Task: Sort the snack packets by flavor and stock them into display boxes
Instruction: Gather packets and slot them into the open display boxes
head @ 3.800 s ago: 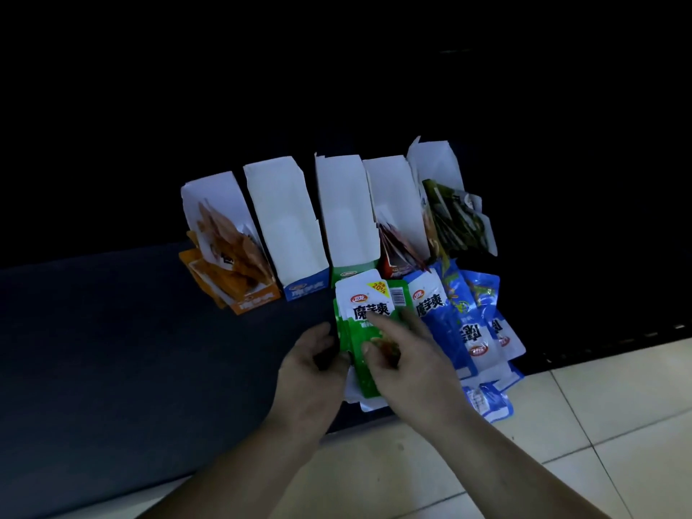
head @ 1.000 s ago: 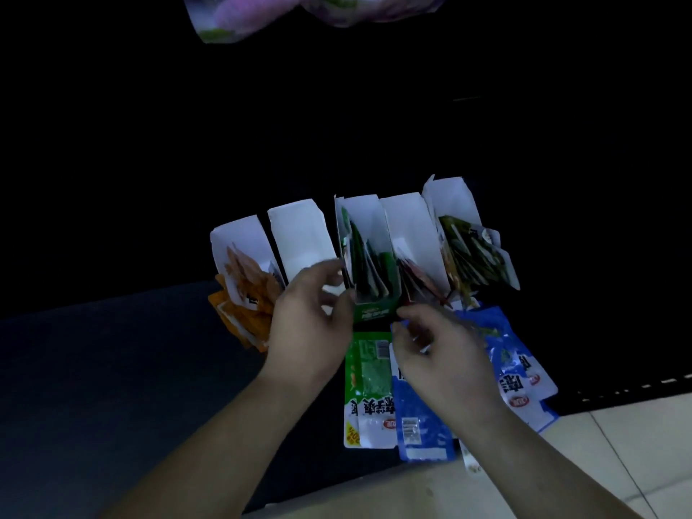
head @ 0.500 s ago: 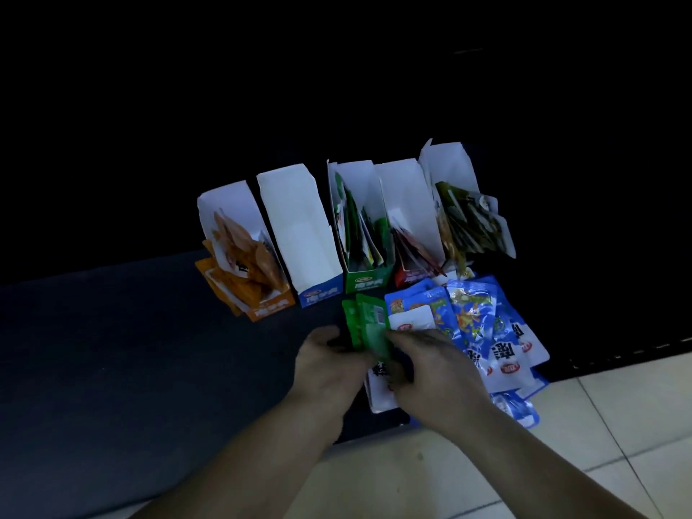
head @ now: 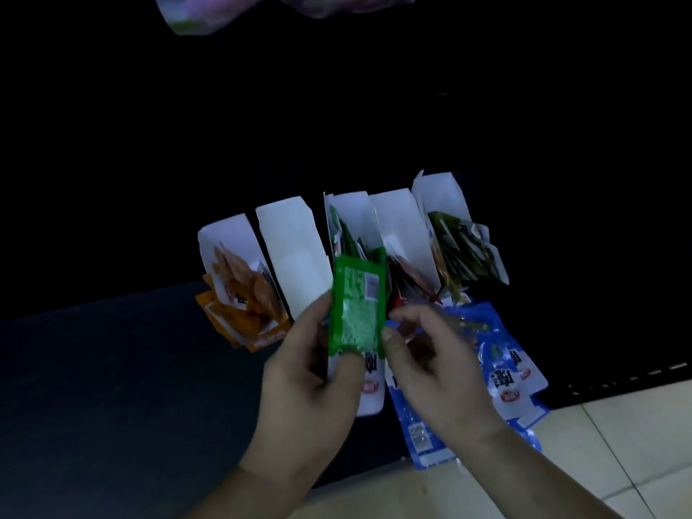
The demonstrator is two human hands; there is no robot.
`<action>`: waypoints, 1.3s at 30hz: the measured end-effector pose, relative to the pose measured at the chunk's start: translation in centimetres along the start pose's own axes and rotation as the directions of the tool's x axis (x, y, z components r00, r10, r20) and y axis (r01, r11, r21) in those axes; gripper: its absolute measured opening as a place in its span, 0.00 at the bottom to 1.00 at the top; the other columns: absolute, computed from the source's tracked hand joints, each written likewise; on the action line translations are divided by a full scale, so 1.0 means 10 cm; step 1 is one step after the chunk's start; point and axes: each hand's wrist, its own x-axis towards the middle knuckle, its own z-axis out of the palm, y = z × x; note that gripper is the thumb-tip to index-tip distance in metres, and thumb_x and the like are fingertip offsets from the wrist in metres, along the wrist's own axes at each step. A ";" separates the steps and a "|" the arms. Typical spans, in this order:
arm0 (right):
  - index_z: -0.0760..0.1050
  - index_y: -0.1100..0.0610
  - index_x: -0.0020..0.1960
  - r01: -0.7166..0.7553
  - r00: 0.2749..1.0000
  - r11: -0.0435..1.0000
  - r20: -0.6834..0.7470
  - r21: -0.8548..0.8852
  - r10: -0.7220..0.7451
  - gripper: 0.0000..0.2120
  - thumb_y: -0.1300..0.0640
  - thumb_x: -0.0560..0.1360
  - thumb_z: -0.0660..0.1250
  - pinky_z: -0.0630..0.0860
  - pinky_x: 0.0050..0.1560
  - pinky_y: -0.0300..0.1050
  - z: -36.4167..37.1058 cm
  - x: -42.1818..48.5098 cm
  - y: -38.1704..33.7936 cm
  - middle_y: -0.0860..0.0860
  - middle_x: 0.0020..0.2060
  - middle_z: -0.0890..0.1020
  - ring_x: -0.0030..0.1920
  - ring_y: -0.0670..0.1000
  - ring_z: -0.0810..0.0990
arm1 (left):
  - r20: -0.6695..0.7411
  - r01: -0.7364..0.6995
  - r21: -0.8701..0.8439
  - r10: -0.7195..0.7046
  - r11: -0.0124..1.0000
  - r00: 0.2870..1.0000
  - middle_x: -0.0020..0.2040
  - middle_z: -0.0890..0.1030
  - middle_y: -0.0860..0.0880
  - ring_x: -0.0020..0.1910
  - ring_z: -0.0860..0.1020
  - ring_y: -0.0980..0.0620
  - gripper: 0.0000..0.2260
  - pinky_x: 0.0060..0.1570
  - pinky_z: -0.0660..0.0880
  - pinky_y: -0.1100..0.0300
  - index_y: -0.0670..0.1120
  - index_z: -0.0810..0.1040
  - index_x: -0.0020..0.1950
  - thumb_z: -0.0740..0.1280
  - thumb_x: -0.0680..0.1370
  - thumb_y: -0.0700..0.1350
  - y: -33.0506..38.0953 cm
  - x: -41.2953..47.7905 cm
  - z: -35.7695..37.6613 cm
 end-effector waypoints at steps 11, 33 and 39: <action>0.81 0.44 0.58 -0.205 0.978 0.922 0.101 0.329 0.181 0.15 0.62 0.82 0.65 0.81 0.60 0.46 0.02 0.72 -0.49 0.37 0.53 0.83 0.55 0.41 0.83 | -0.042 -0.085 0.161 0.093 0.983 0.995 0.47 0.83 0.59 0.43 0.83 0.66 0.15 0.41 0.81 0.68 0.55 0.76 0.61 0.74 0.79 0.44 0.20 1.03 0.13; 0.63 0.38 0.77 -0.271 0.905 0.641 0.036 -0.718 0.424 0.32 0.35 0.76 0.65 0.70 0.71 0.52 -0.65 -0.21 0.52 0.51 0.82 0.49 0.78 0.58 0.62 | 0.183 0.341 0.380 -0.431 0.860 0.884 0.59 0.78 0.52 0.56 0.81 0.51 0.16 0.57 0.79 0.56 0.56 0.80 0.59 0.73 0.74 0.43 -0.80 -0.21 0.71; 0.56 0.30 0.78 -0.302 0.876 0.646 0.064 -0.701 0.478 0.33 0.31 0.76 0.63 0.63 0.74 0.51 -0.48 -0.30 0.58 0.57 0.82 0.46 0.80 0.61 0.57 | 0.192 0.200 0.519 -0.342 0.831 0.920 0.77 0.63 0.56 0.75 0.65 0.53 0.28 0.65 0.60 0.70 0.50 0.72 0.76 0.72 0.75 0.45 -0.91 -0.26 0.71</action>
